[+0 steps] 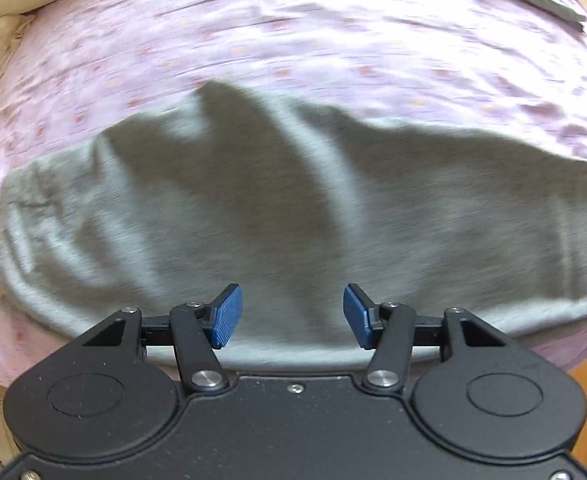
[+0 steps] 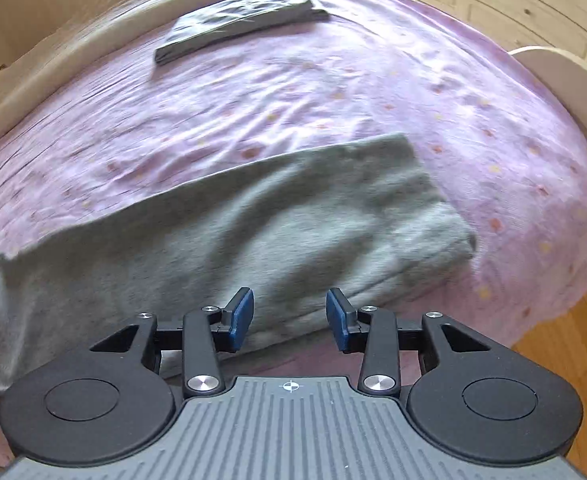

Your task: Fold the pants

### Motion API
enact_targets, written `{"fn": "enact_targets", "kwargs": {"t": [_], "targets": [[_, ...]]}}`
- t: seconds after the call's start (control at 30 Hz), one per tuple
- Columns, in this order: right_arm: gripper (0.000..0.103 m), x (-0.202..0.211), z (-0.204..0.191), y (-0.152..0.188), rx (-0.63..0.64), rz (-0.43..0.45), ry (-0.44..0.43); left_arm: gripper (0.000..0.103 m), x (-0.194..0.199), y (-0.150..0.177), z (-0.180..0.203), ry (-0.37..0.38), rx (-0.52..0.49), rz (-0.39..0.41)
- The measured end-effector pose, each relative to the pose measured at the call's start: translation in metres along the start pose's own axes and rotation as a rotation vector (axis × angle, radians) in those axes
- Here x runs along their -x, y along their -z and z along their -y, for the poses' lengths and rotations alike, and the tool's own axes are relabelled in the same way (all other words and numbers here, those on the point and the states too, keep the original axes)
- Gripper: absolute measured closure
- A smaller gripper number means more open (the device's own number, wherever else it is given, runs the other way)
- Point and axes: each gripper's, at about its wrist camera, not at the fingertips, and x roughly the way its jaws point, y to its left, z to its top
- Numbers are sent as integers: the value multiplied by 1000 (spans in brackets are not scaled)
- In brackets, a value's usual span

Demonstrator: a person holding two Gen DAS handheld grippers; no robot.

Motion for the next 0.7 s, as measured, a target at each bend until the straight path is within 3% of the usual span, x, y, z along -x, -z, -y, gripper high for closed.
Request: {"fn": "enact_targets", "kwargs": {"t": [0.17, 0.43, 0.6, 0.7], "targets": [[62, 0, 63, -10, -98, 0, -1, 44, -9, -18, 82, 41, -79, 20], [54, -29, 117, -30, -199, -66, -73, 43, -28, -47, 188, 40, -200, 31], [52, -48, 131, -35, -226, -154, -132, 43, -43, -68, 209, 14, -191, 11], [52, -40, 136, -34, -288, -156, -149, 43, -54, -85, 214, -10, -179, -16]]}}
